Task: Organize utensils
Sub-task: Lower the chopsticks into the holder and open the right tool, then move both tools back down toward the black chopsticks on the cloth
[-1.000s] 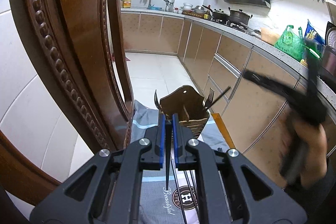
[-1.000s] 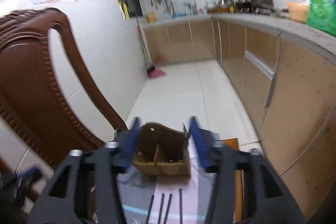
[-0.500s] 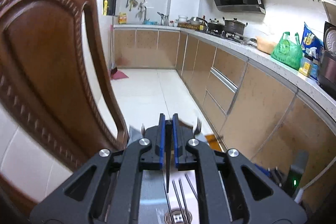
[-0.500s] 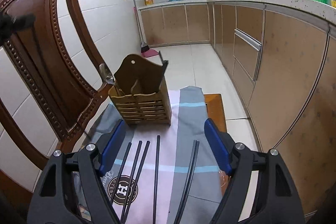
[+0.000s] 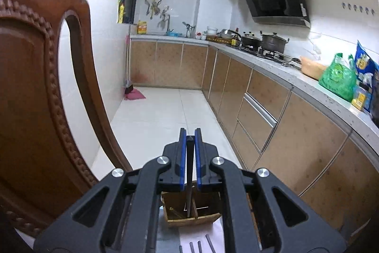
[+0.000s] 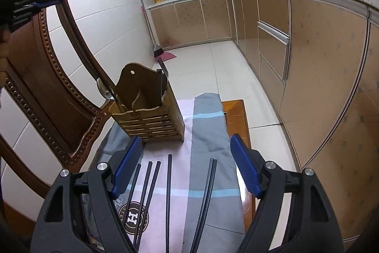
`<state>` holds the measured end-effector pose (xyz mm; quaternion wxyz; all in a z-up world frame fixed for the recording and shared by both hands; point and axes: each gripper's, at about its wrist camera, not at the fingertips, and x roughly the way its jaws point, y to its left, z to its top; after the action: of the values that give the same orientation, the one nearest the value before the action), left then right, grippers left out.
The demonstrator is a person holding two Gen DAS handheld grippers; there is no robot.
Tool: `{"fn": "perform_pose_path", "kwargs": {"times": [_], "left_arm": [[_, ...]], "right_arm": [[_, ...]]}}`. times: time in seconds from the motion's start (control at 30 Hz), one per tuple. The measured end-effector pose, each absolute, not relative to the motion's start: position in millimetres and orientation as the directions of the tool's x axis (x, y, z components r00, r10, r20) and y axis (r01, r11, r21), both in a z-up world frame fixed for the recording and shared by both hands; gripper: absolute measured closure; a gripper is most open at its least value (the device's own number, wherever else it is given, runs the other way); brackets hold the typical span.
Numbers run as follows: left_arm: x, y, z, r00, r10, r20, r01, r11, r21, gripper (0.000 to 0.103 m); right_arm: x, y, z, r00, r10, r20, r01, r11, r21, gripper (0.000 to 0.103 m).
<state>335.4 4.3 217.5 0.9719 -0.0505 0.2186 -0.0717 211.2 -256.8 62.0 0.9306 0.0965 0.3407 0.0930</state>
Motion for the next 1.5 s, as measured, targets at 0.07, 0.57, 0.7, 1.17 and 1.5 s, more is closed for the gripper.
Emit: {"fn": "perform_pose_path", "kwargs": {"times": [0.07,0.57,0.7,1.17,1.5], "left_arm": [[349.2,5.5,202.4,0.883,-0.17,-0.436,0.113,0.982,-0.154,0.097],[319.1,-0.4,81.5,0.779,-0.152,-0.608,0.133,0.988,-0.076,0.031],[257.1,-1.1,68.0,0.75,-0.132,-0.648,0.156,0.987,-0.02,0.023],[155.9,-17.3,-14.1,0.643,-0.119,-0.757,0.199,0.98,0.015,0.02],[149.7,-11.2,-2.0,0.67,-0.128,-0.731,0.184,0.983,-0.003,0.02]], "right_arm": [[212.6,-259.3,61.9,0.752,0.236,-0.616,-0.102,0.964,0.245,0.028],[216.3,-260.2,58.1,0.722,0.239,-0.649,-0.115,0.967,0.228,0.028],[210.9,-254.7,58.5,0.716,0.221,-0.662,-0.125,0.974,0.19,0.028],[159.8,-242.6,47.3,0.673,0.147,-0.725,-0.116,0.989,0.093,0.028],[142.3,-250.6,35.9,0.66,0.111,-0.743,-0.081,0.994,0.076,0.028]]}}
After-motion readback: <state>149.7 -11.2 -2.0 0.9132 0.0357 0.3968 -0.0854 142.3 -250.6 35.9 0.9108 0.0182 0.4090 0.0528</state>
